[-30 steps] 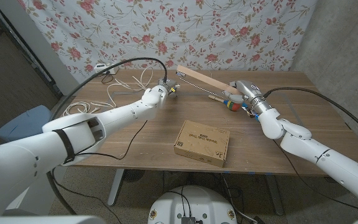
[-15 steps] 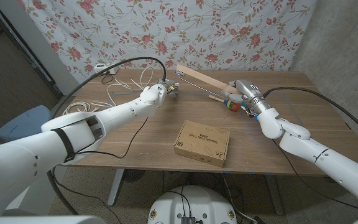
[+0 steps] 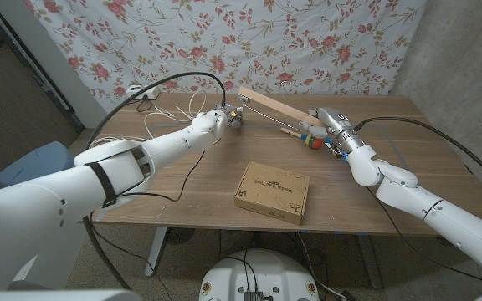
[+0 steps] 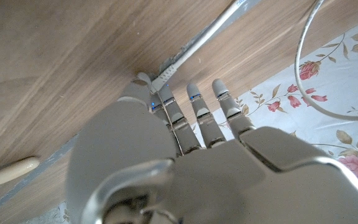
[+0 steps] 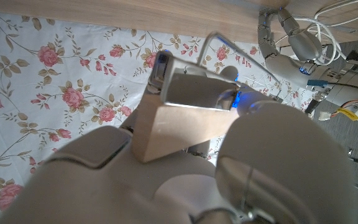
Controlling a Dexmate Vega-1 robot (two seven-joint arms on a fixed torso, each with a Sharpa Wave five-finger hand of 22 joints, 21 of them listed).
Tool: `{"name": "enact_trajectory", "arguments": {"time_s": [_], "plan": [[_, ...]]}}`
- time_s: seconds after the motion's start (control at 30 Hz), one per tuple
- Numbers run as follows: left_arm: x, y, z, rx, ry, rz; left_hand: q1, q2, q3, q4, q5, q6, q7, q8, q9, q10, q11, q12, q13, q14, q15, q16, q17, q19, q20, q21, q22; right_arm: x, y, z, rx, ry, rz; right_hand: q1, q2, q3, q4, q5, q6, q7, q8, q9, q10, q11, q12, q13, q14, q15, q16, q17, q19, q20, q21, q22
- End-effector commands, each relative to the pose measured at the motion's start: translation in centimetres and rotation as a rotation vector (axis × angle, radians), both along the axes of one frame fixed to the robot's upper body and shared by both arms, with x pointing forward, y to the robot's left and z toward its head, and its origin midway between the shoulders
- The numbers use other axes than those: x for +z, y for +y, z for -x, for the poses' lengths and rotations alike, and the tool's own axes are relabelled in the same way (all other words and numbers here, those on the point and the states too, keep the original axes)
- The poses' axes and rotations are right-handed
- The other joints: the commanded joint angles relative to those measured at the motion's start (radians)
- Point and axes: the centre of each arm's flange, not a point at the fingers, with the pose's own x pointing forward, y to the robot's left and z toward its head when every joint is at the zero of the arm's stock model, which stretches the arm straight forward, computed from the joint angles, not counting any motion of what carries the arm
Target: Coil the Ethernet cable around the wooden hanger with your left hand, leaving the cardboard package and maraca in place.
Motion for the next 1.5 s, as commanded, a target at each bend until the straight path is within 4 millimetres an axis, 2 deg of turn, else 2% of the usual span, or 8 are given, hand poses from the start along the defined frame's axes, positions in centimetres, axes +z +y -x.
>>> {"name": "enact_trajectory", "arguments": {"time_s": [0.03, 0.07, 0.17, 0.37, 0.43, 0.8, 1.13, 1.5], "plan": [[-0.8, -0.8, -0.5, -0.022, -0.013, 0.005, 0.099, 0.019, 0.024, -0.022, -0.011, 0.26, 0.032, 0.102, 0.016, 0.216, -0.018, 0.061, 0.004, 0.152, -0.179, 0.07, 0.027, 0.051, -0.032, 0.031, 0.002, -0.1, -0.4, 0.0, -0.005, -0.005, -0.009, -0.223, 0.216, 0.01, 0.002, -0.002, 0.033, 0.041, 0.013, 0.005, -0.003, 0.005, 0.201, 0.031, -0.004, -0.079, 0.005, 0.004, -0.004, 0.002, 0.008, 0.002], [-0.9, -0.7, -0.4, -0.015, -0.023, 0.002, 0.133, 0.019, 0.028, -0.026, -0.013, 0.284, 0.047, 0.112, 0.016, 0.25, -0.012, 0.08, 0.02, 0.212, -0.188, 0.103, 0.044, 0.069, -0.042, 0.043, 0.004, 0.0, -0.4, 0.0, -0.006, -0.005, -0.009, -0.223, 0.216, 0.01, 0.002, -0.002, 0.033, 0.041, 0.012, 0.003, -0.004, 0.005, 0.201, 0.031, -0.005, -0.079, 0.005, 0.004, -0.005, 0.002, 0.008, 0.002], [-1.1, -0.5, -0.1, -0.006, -0.07, -0.004, 0.165, 0.018, 0.024, -0.019, -0.015, 0.298, 0.053, 0.117, 0.015, 0.264, -0.009, 0.091, 0.042, 0.269, -0.189, 0.143, 0.075, 0.096, -0.055, 0.063, 0.008, 0.0, -0.4, -0.1, -0.003, -0.005, -0.006, -0.224, 0.216, 0.011, 0.002, -0.002, 0.032, 0.042, 0.016, 0.003, -0.004, 0.004, 0.201, 0.031, -0.004, -0.08, 0.005, 0.004, -0.007, 0.003, 0.011, 0.001], [-0.6, 0.1, 1.7, -0.016, -0.234, 0.038, 0.195, 0.013, 0.015, -0.015, -0.014, 0.307, 0.08, 0.119, 0.015, 0.29, -0.003, 0.103, 0.065, 0.328, -0.191, 0.186, 0.114, 0.137, -0.053, 0.098, 0.015, 0.3, -0.2, -0.2, 0.005, -0.011, 0.003, -0.226, 0.216, 0.013, 0.001, -0.003, 0.029, 0.041, 0.022, 0.001, -0.006, 0.006, 0.201, 0.031, -0.007, -0.079, 0.005, 0.004, -0.009, 0.001, 0.017, -0.002], [-0.3, 0.3, 2.4, -0.025, -0.293, 0.063, 0.203, 0.007, 0.012, -0.014, -0.012, 0.325, 0.087, 0.125, 0.015, 0.305, 0.007, 0.107, 0.069, 0.336, -0.191, 0.19, 0.121, 0.144, -0.052, 0.108, 0.017, 0.3, -0.1, -0.3, 0.006, -0.011, 0.002, -0.226, 0.215, 0.013, 0.001, -0.003, 0.029, 0.041, 0.021, -0.004, -0.006, 0.006, 0.201, 0.031, -0.008, -0.079, 0.005, 0.004, -0.01, 0.001, 0.018, -0.002], [2.8, 1.0, 6.9, -0.104, -0.397, 0.198, 0.211, 0.004, -0.002, 0.0, 0.008, 0.296, 0.084, 0.114, 0.021, 0.276, 0.005, 0.092, 0.087, 0.311, -0.189, 0.173, 0.133, 0.121, -0.035, 0.12, 0.022, 0.0, -0.5, -0.8, -0.012, 0.003, -0.045, -0.228, 0.215, 0.015, 0.001, -0.003, 0.025, 0.04, 0.028, -0.004, -0.008, 0.008, 0.201, 0.031, -0.011, -0.079, 0.005, 0.003, -0.015, 0.002, 0.022, -0.004], [4.1, 0.6, 10.4, -0.162, -0.417, 0.222, 0.2, -0.003, -0.021, 0.018, 0.05, 0.31, 0.083, 0.144, 0.051, 0.278, -0.006, 0.093, 0.113, 0.32, -0.187, 0.153, 0.133, 0.133, -0.032, 0.138, 0.022, -0.1, -1.0, -1.4, -0.007, 0.003, -0.122, -0.231, 0.215, 0.016, 0.001, -0.003, 0.019, 0.042, 0.035, -0.006, -0.012, 0.007, 0.2, 0.031, -0.011, -0.079, 0.005, 0.003, -0.02, 0.005, 0.027, -0.005], [3.1, 3.5, 9.0, -0.111, -0.357, 0.404, 0.204, -0.011, -0.033, 0.022, 0.089, 0.304, 0.098, 0.16, 0.07, 0.29, -0.009, 0.092, 0.128, 0.35, -0.186, 0.145, 0.135, 0.159, -0.023, 0.163, 0.024, 0.0, -1.9, -0.9, 0.086, 0.02, -0.262, -0.234, 0.216, 0.018, 0.002, -0.003, 0.011, 0.042, 0.043, -0.01, -0.014, 0.01, 0.201, 0.031, -0.013, -0.079, 0.005, 0.003, -0.023, 0.001, 0.033, -0.006]]}}
